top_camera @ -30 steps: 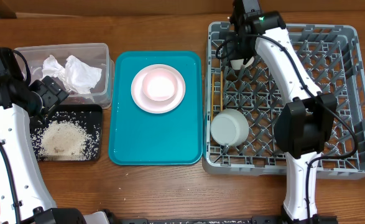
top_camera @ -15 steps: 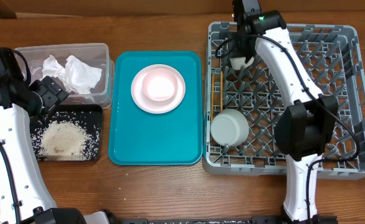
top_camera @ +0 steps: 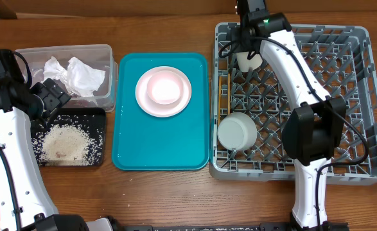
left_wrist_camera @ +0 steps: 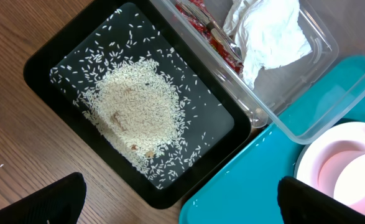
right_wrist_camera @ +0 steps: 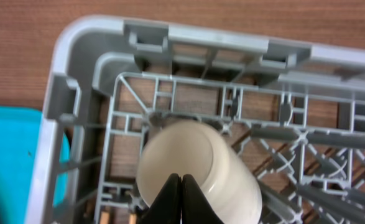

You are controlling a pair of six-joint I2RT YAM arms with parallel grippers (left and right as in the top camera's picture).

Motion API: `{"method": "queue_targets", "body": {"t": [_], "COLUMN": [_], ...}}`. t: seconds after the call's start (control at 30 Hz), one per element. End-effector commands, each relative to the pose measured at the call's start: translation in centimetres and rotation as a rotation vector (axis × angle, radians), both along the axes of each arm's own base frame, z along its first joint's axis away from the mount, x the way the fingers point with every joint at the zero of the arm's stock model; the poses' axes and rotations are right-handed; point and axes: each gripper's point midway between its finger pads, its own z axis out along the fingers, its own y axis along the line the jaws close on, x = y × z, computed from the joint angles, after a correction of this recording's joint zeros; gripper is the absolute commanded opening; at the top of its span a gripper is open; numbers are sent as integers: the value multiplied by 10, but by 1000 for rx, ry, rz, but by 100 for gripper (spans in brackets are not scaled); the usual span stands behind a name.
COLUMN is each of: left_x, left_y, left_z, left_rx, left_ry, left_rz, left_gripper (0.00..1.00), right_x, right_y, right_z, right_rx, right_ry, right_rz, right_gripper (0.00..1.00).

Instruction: Sort waste into correct bins and load items into the dishwasher

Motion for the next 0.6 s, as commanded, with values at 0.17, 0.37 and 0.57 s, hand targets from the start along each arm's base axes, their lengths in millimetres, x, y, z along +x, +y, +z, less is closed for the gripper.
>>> {"method": "queue_targets", "body": {"t": [0.17,0.37,0.57], "left_x": [3,3,3], "left_y": [1,1,1], "left_z": [3,3,3], "left_rx": [9,9,9], "left_ry": [-7,-7,-7], "left_rz": [-9,-9,-9], "left_gripper": [100,100,100], "right_x": [-28,-47,-68], "right_y": [-21,-31,-33], "right_z": [-24,-8,17], "right_rx": [-57,-95,-75], "right_ry": [150,187,203], "right_rz": [-25,-37,-56], "right_gripper": [4,4,4]}}
